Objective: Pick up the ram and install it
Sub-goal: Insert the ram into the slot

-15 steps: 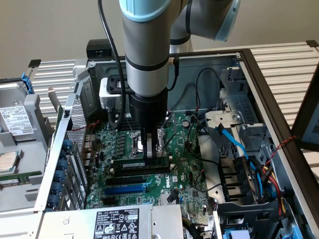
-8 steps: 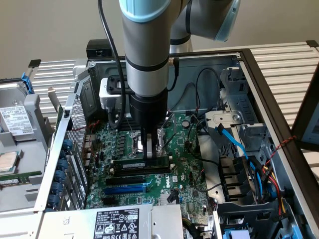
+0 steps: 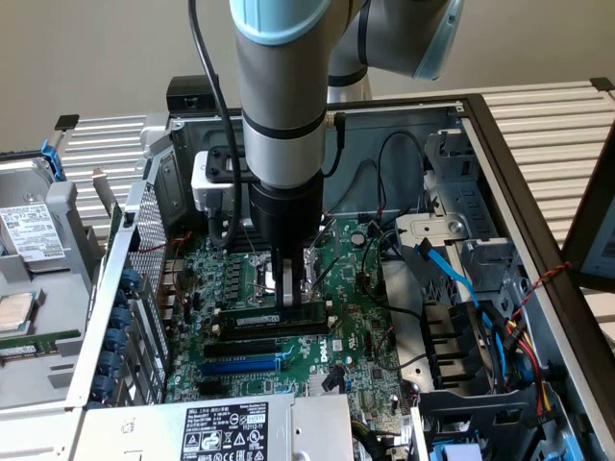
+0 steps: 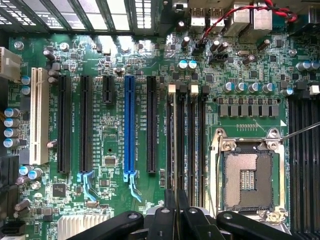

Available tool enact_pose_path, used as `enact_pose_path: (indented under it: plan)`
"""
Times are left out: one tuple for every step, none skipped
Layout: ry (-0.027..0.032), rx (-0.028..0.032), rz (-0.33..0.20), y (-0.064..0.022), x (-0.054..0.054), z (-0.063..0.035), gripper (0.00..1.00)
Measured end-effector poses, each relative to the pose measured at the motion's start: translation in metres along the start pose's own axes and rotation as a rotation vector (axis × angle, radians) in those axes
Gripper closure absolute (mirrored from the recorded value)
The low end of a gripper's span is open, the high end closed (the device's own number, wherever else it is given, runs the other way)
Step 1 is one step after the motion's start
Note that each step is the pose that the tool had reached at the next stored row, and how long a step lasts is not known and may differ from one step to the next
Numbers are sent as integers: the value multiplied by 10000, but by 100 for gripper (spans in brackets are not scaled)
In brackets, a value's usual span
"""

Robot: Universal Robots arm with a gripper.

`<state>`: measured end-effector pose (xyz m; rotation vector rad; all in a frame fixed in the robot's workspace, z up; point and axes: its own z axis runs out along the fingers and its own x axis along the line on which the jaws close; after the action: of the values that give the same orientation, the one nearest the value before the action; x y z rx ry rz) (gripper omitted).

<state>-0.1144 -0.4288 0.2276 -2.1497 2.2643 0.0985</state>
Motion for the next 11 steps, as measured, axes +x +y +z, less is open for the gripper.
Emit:
enact_pose_path:
  plan:
    - [-1,-10,19,0,0,-3,87]
    - [1,-20,34,0,0,-9,87]
    - [1,-24,44,1,0,-11,87]
    - [-1,-25,47,1,0,-11,87]
    - [-2,-25,48,1,1,-12,87]
    - [-1,-26,49,1,1,-12,87]
    - [-1,-26,51,1,1,-12,87]
    - [-1,-27,53,1,1,-12,87]
    - [0,-27,55,1,2,-11,87]
    - [-1,-27,55,1,2,-10,87]
    - [-3,-28,56,1,3,-9,87]
